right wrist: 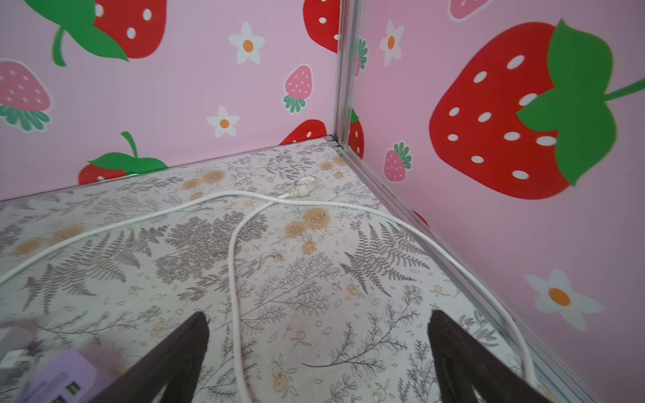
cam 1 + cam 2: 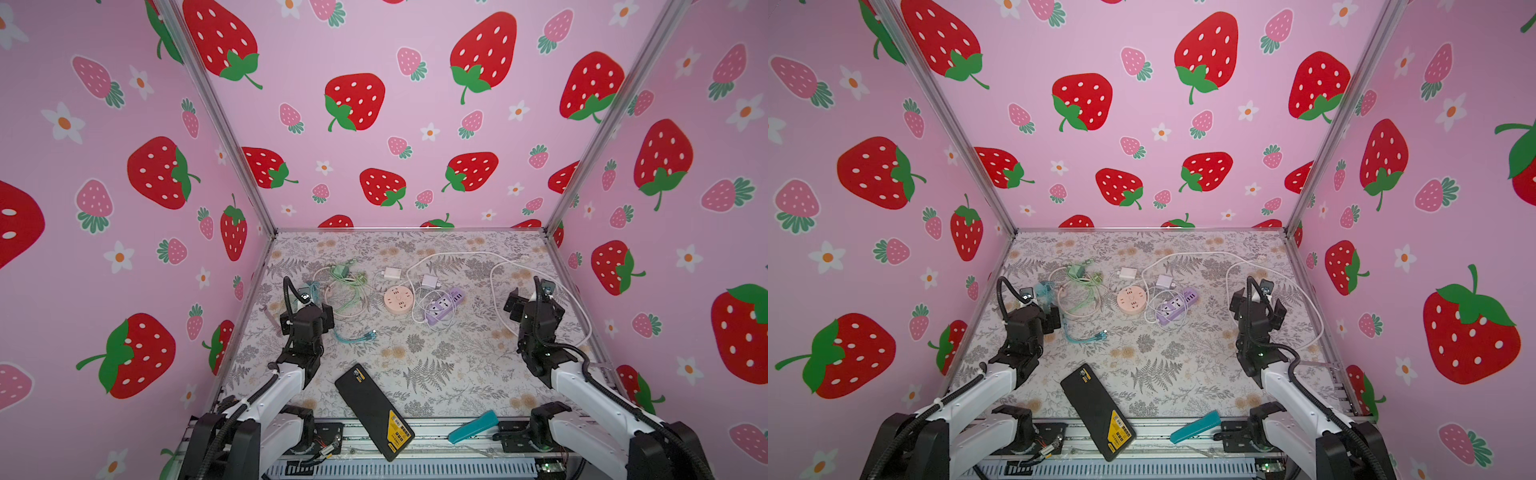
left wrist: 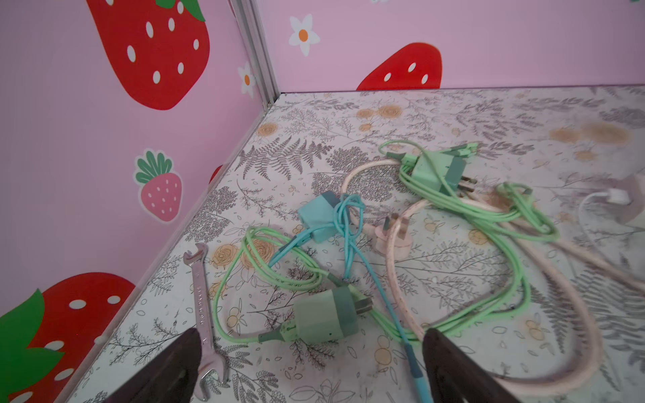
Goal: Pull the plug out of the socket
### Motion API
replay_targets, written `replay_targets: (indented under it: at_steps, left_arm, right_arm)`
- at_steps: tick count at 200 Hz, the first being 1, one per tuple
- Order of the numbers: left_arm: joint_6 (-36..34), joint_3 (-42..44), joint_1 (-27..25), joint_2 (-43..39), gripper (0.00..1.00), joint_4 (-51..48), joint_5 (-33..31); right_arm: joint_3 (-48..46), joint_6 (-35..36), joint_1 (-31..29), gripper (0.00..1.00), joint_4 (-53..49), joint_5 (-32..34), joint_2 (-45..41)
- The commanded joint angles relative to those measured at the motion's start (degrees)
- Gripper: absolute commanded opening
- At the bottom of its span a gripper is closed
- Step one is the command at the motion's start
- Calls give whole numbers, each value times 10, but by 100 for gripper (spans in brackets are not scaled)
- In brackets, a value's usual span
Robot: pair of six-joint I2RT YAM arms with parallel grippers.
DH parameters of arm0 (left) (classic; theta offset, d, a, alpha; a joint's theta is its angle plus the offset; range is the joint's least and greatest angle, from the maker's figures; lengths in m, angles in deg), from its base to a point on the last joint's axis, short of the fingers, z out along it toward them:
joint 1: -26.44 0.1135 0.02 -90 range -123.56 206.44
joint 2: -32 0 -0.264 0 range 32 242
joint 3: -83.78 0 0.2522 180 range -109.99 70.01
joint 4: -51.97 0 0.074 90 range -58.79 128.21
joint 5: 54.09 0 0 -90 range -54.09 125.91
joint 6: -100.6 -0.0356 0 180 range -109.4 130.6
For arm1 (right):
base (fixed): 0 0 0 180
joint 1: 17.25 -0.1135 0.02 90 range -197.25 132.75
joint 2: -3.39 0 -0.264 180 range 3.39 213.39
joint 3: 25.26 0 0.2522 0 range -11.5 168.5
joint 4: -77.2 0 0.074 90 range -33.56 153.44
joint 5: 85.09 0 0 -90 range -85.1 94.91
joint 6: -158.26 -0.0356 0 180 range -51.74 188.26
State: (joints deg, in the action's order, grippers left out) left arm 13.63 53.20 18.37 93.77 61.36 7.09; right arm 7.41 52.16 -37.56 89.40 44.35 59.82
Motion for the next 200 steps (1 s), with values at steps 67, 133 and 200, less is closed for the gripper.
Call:
replay_targets:
  at_steps: [67, 133, 200]
  left_arm:
    - [19, -6, 13, 78, 99, 138, -2]
    - [-3, -24, 19, 210, 99, 287, 46]
    - [-5, -56, 21, 269, 99, 282, 57]
  right_arm:
    - [-81, 112, 28, 100, 352, -41, 180]
    - [-78, 172, 47, 100, 465, -88, 248]
    - [-116, 150, 98, 100, 603, -172, 331]
